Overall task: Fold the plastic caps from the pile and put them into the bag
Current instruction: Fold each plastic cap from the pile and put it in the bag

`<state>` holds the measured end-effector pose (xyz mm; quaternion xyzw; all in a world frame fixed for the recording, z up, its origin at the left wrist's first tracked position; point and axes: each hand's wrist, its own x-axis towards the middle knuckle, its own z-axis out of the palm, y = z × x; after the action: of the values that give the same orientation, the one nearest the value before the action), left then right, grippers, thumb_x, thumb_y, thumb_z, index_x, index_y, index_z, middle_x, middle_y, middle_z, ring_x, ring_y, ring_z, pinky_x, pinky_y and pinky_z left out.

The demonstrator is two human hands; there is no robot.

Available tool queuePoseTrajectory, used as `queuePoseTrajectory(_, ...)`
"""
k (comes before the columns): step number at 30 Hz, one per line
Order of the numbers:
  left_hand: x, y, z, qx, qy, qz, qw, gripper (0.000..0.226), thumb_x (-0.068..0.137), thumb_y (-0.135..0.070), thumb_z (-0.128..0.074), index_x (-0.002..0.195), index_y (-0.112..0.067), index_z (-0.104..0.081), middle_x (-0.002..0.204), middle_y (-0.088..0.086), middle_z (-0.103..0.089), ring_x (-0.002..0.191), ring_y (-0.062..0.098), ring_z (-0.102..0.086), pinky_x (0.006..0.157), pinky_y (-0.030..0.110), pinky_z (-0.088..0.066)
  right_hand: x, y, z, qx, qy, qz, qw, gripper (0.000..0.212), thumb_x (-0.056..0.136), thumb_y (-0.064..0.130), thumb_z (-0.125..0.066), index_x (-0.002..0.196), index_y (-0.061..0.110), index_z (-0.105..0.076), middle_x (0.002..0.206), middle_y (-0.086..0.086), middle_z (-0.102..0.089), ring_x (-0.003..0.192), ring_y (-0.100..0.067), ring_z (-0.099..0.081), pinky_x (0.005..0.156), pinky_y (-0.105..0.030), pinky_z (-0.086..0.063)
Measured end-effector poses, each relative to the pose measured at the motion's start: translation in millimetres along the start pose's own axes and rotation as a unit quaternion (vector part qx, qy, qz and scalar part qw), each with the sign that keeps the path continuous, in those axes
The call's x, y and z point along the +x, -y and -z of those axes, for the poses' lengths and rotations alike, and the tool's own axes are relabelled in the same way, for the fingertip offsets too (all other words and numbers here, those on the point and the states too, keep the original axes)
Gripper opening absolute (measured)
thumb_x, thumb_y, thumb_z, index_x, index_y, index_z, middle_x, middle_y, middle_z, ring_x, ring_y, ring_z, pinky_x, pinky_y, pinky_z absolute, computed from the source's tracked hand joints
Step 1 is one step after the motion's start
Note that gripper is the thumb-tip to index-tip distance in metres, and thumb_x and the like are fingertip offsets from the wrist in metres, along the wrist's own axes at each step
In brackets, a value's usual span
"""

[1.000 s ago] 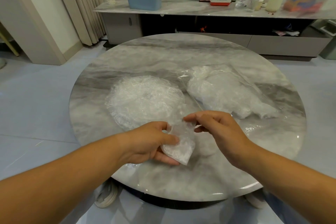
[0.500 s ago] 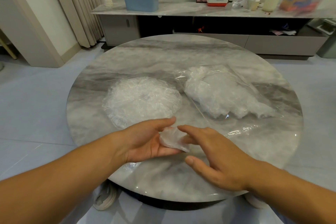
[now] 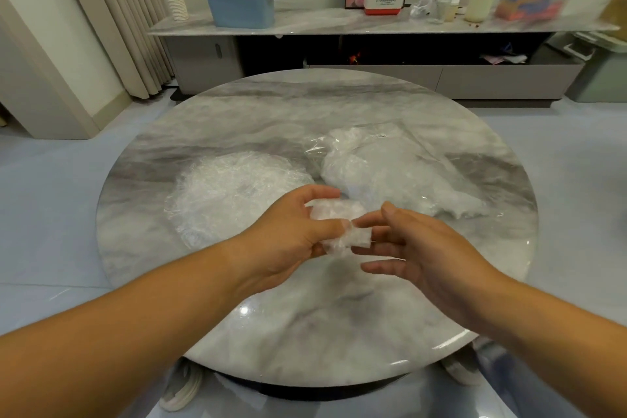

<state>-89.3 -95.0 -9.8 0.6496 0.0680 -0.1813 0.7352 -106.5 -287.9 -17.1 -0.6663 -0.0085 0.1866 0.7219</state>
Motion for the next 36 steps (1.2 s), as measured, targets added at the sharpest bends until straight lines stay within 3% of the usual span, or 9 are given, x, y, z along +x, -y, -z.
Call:
queuePoseTrajectory(7,2.7,-0.8,-43.0,0.058,0.045,-0.044,0.996,0.048,0.089,-0.005,-0.073,0.129,-0.024,-0.056,0.115,0.008,-0.07,0.092,0.018,-0.073,0.07,0.025,-0.057,-11.6,5.1,38.4,-0.025,-0.054,0.045,0.997,0.049,0.081,0.048,-0.054,0.084,0.007,-0.08,0.093,-0.017,-0.077,0.089,-0.028,-0.074,0.086,-0.045,-0.058)
queuePoseTrajectory(10,7.4,5.1,-53.9,0.148,0.007,-0.087,0.985,0.034,0.093,-0.029,-0.069,0.125,-0.027,-0.058,0.118,-0.003,-0.067,0.103,0.01,-0.069,0.087,0.031,-0.059,-8.9,5.2,61.4,-0.035,-0.129,0.059,0.989,0.054,0.09,0.049,-0.05,0.074,0.006,-0.079,0.089,-0.02,-0.076,0.087,-0.036,-0.073,0.084,-0.046,-0.06)
queuePoseTrajectory(13,11.6,19.5,-49.6,0.4,-0.019,-0.195,0.895,0.029,0.098,-0.046,-0.054,0.124,-0.036,-0.062,0.146,-0.016,-0.044,0.135,0.002,-0.041,0.116,0.028,-0.033,-3.5,0.6,86.4,-0.073,-0.192,0.059,0.977,0.062,0.104,0.044,-0.04,0.076,0.002,-0.077,0.086,-0.02,-0.076,0.088,-0.041,-0.071,0.077,-0.04,-0.061)
queuePoseTrajectory(16,12.8,32.5,-48.6,0.53,0.064,-0.207,0.82,0.042,0.1,-0.055,-0.041,0.135,-0.04,-0.058,0.167,-0.015,0.0,0.15,-0.003,0.011,0.123,0.027,-0.002,1.3,-8.1,102.0,-0.115,-0.198,0.034,0.973,0.073,0.102,0.056,-0.034,0.07,0.007,-0.079,0.085,-0.018,-0.076,0.083,-0.036,-0.071,0.075,-0.036,-0.061)
queuePoseTrajectory(19,14.1,39.0,-55.0,0.614,0.101,-0.159,0.766,0.062,0.099,-0.064,-0.025,0.151,-0.034,-0.04,0.164,-0.011,0.026,0.145,0.001,0.032,0.126,0.04,-0.001,5.0,-16.7,108.0,-0.189,-0.183,0.003,0.965,0.078,0.097,0.067,-0.029,0.07,0.016,-0.081,0.082,-0.01,-0.077,0.081,-0.028,-0.073,0.084,-0.039,-0.059)
queuePoseTrajectory(22,14.8,41.9,-57.1,0.668,0.083,-0.132,0.728,0.076,0.097,-0.068,-0.016,0.16,-0.026,-0.013,0.16,-0.009,0.035,0.145,0.006,0.036,0.126,0.039,-0.002,4.5,-18.9,106.8,-0.256,-0.168,0.002,0.952,0.078,0.098,0.067,-0.022,0.077,0.022,-0.082,0.082,0.005,-0.078,0.083,-0.013,-0.072,0.086,-0.03,-0.053)
queuePoseTrajectory(29,9.3,44.8,-47.6,0.643,0.086,-0.141,0.748,0.087,0.092,-0.072,-0.016,0.157,-0.025,0.018,0.159,-0.015,0.034,0.145,-0.002,0.03,0.123,0.023,0.006,1.0,-8.8,91.2,-0.246,-0.128,0.018,0.961,0.074,0.091,0.071,-0.018,0.103,0.031,-0.078,0.102,0.009,-0.077,0.098,0.001,-0.069,0.08,-0.014,-0.037)
queuePoseTrajectory(33,5.1,48.3,-40.8,0.614,0.102,-0.144,0.769,0.085,0.095,-0.07,-0.02,0.157,-0.027,0.019,0.158,-0.02,0.036,0.144,-0.007,0.029,0.121,0.02,0.006,1.9,-7.1,81.2,-0.387,-0.079,0.051,0.917,0.075,0.092,0.07,-0.012,0.122,0.034,-0.071,0.123,0.021,-0.064,0.129,0.008,-0.045,0.11,-0.016,-0.026)
queuePoseTrajectory(36,3.1,48.9,-40.3,0.599,0.108,-0.154,0.778,0.086,0.093,-0.071,-0.019,0.157,-0.028,0.019,0.157,-0.022,0.036,0.143,-0.009,0.029,0.121,0.018,0.006,7.2,-7.1,72.7,-0.348,-0.058,0.035,0.935,0.076,0.088,0.075,-0.017,0.121,0.032,-0.071,0.121,0.014,-0.07,0.111,0.007,-0.062,0.101,-0.018,-0.043)
